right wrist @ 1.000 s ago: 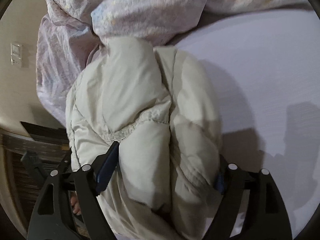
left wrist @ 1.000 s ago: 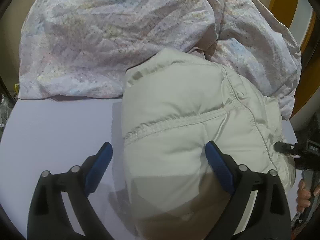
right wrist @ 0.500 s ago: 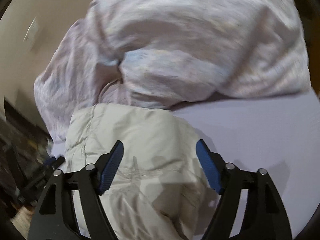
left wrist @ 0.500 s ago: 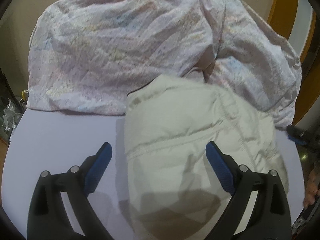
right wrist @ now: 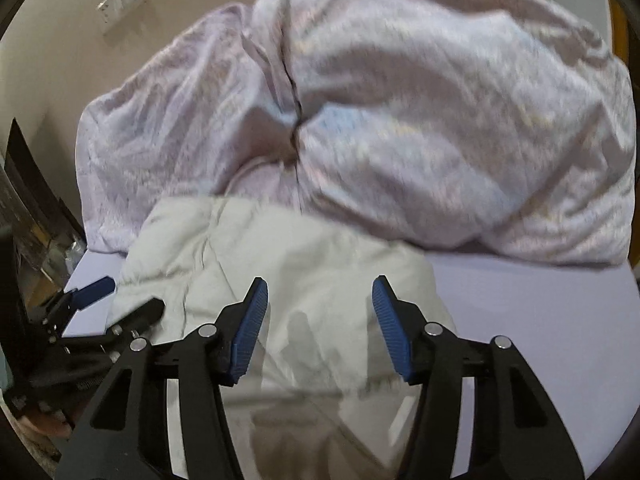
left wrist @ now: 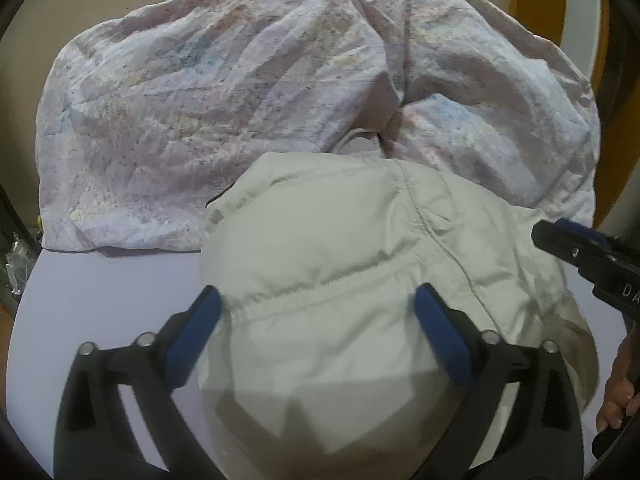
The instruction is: Fold large clothes
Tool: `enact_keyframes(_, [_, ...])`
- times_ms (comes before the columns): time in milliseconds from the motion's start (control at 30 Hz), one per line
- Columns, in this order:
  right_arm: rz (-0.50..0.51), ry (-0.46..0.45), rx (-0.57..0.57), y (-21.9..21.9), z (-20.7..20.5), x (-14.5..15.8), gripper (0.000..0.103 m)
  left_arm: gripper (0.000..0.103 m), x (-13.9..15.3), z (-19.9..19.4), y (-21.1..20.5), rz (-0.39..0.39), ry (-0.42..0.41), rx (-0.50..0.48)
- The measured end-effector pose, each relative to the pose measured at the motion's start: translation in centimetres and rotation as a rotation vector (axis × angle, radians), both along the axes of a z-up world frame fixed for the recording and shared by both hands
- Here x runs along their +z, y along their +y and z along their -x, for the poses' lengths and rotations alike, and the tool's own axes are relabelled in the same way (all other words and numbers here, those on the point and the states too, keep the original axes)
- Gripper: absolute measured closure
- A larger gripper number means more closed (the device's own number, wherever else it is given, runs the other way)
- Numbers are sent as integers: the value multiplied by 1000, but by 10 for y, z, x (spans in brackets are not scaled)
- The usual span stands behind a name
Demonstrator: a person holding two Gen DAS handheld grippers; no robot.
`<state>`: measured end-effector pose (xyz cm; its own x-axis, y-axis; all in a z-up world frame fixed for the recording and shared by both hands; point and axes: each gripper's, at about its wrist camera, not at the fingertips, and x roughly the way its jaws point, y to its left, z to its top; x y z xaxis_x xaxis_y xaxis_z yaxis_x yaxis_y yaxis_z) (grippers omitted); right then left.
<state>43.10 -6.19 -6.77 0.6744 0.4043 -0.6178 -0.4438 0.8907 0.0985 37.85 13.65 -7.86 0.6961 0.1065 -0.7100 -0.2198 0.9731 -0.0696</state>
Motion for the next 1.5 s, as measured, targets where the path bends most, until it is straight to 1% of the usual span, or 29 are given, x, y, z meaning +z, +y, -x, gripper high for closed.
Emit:
enact_keyframes(33, [28,8,1,4,-4,-5,45,2,-3,-2,2,8,-2,9])
enact_keyframes(67, [70,26,1,8,-11,-16,45,2,-5,-3,4,17,-4,16])
enact_keyframes(100, [89,32,6,9,-15,-27,45,2,-9,-5,7,32,-8,25])
enact_keyframes(167, [83,9,12,6,-17,-40,42,2,-12,-7,8,39,-14,19])
enact_keyframes(233, [61,7,11,3,-19,-48,41,2,-17,-10,5,10,-16,9])
enact_keyframes(300, [44,14,2,2,-21,-54,40,2,-21,-13,3,-8,-18,7])
enact_keyframes(533, [19,-22,-14,1,-17,-71,39,2,-33,-16,1,-34,-39,20])
enact_keyframes(733, [12,-61,-30,3,-14,-79,38,2,-36,-17,0,-48,-56,25])
enact_keyframes(1133, [-1,-81,-35,3,-11,-82,38,2,-41,-19,0,-60,-85,33])
enact_keyframes(1400, [23,-65,-31,5,-14,-79,38,2,-42,-19,-1,-76,-93,46])
enact_keyframes(1500, [49,-21,-26,5,-18,-72,36,2,-39,-19,-3,-81,-83,46])
